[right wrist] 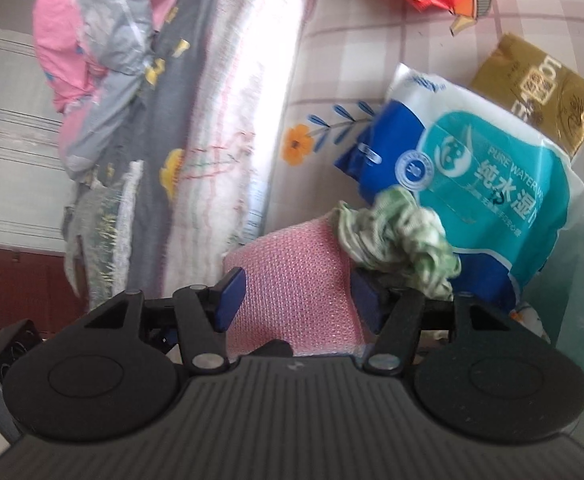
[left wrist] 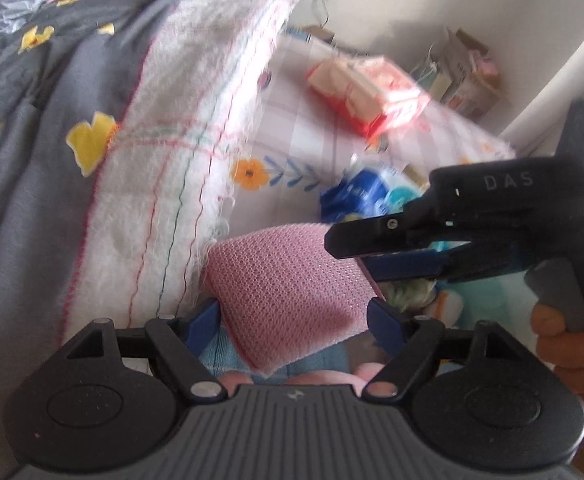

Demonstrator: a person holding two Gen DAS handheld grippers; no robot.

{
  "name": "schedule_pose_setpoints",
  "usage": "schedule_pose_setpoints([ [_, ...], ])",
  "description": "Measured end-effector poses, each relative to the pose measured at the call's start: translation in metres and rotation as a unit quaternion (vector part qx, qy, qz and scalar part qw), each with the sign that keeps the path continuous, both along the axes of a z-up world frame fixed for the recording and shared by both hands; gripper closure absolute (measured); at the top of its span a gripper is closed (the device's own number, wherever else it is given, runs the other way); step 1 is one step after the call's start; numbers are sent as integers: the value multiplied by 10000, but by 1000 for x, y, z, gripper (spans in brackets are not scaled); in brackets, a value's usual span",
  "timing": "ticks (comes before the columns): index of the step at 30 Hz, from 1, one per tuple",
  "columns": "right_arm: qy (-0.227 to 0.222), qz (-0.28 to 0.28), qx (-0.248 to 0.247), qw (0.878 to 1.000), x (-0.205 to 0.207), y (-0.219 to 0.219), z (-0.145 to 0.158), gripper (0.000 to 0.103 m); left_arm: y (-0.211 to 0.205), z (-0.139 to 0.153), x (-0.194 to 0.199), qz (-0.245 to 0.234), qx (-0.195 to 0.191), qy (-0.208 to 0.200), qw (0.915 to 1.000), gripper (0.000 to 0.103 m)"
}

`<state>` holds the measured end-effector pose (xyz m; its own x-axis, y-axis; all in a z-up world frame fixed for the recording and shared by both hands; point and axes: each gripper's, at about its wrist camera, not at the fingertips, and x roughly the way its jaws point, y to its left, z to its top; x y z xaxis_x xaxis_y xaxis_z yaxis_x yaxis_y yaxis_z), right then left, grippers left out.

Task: Organize soft objects
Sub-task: 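Lift the pink knit cloth with the right tool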

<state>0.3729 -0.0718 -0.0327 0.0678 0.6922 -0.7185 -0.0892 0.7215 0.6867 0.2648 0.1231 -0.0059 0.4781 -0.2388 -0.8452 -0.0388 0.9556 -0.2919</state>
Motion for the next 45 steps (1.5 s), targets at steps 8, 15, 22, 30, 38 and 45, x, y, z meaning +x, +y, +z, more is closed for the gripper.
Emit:
schedule_pose_setpoints([
  [8, -361, 52, 362, 9987, -25, -30, 45, 44, -11, 47, -37, -189, -252, -569, 9979, 23],
  [15, -448, 188, 201, 9986, -68, -68, 46, 45, -47, 45, -94, -723, -605, -580, 9938, 23],
  [22, -601, 13, -229, 9979, -88, -87, 24, 47, -90, 14, -126, -1226, -591, -347, 9901, 24],
  [30, -958, -292, -83, 9949, -102, -100, 38, 47, -84, 25, -152, -1491, -117, -777, 9857, 23],
  [38, -915, -94, -463, 9947, -102, -87, 36, 47, -72, 28, -131, -1121, 142, -985, 9887, 23],
  [45, -824, 105, -789, 9934, -80, -67, 30, 47, -65, 21, -96, -1042, -59, -774, 9915, 23],
])
